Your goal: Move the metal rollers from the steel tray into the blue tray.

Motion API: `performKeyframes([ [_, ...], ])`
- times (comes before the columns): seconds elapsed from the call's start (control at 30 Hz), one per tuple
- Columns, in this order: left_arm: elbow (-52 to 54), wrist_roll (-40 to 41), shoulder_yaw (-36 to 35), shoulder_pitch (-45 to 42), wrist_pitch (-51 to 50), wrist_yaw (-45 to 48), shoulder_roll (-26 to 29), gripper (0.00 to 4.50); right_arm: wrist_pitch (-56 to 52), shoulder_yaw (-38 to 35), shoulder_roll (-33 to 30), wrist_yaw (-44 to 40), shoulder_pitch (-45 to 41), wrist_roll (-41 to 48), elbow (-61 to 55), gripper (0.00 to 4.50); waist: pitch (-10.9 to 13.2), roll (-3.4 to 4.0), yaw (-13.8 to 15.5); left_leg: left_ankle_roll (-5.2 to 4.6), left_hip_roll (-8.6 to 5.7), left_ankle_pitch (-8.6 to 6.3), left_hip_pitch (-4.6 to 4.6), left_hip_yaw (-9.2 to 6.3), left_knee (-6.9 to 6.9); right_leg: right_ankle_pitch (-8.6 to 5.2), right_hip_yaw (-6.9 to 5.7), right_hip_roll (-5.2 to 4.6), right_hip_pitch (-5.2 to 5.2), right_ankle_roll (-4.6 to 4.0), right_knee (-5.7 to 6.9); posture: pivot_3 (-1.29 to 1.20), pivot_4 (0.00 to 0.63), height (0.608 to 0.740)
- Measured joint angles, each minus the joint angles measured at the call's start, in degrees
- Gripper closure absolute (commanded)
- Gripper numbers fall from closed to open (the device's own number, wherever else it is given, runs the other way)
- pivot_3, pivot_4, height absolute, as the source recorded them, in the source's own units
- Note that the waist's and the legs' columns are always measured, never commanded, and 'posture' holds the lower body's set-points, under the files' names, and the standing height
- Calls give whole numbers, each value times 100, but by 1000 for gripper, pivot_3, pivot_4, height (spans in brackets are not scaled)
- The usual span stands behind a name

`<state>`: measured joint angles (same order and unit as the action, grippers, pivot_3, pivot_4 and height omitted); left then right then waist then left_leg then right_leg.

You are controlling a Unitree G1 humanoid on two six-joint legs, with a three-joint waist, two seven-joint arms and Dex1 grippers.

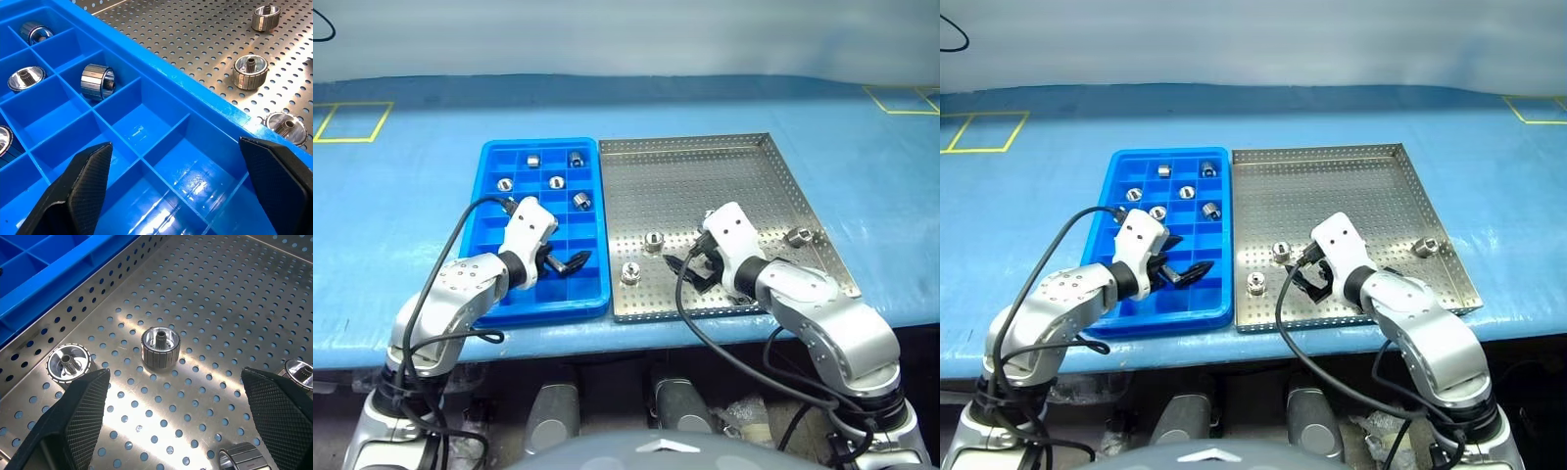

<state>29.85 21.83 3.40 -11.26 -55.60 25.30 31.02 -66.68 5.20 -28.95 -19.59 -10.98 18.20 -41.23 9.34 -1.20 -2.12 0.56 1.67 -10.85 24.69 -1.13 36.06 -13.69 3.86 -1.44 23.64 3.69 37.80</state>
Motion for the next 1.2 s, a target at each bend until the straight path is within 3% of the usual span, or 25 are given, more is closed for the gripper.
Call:
performKeyframes([
  [0.3,0,-33,5,-14,21,30,-33,8,-8,-1,2,20,67,15,0,0,0,0,1,0,0,0,0,0,1,0,0,0,-1,1,0,-21,150,740],
  [0.5,-247,-10,587,-989,-59,434,-73,8,-19,-21,23,89,57,20,-2,0,3,-5,25,-1,-3,1,2,-2,15,6,0,1,-7,9,1,-33,150,740],
  [0.83,-2639,-164,2028,-3334,-463,1236,-870,8,-38,-180,191,324,141,15,-33,0,2,-5,-23,-4,-7,2,6,-5,16,17,1,4,-6,30,3,-83,150,740],
  [1.2,-4985,-1068,2747,-4152,286,1669,-1634,8,-97,-345,481,636,358,14,-227,0,3,-4,-205,-6,-6,0,12,-4,11,22,5,4,4,40,5,-118,150,740],
])
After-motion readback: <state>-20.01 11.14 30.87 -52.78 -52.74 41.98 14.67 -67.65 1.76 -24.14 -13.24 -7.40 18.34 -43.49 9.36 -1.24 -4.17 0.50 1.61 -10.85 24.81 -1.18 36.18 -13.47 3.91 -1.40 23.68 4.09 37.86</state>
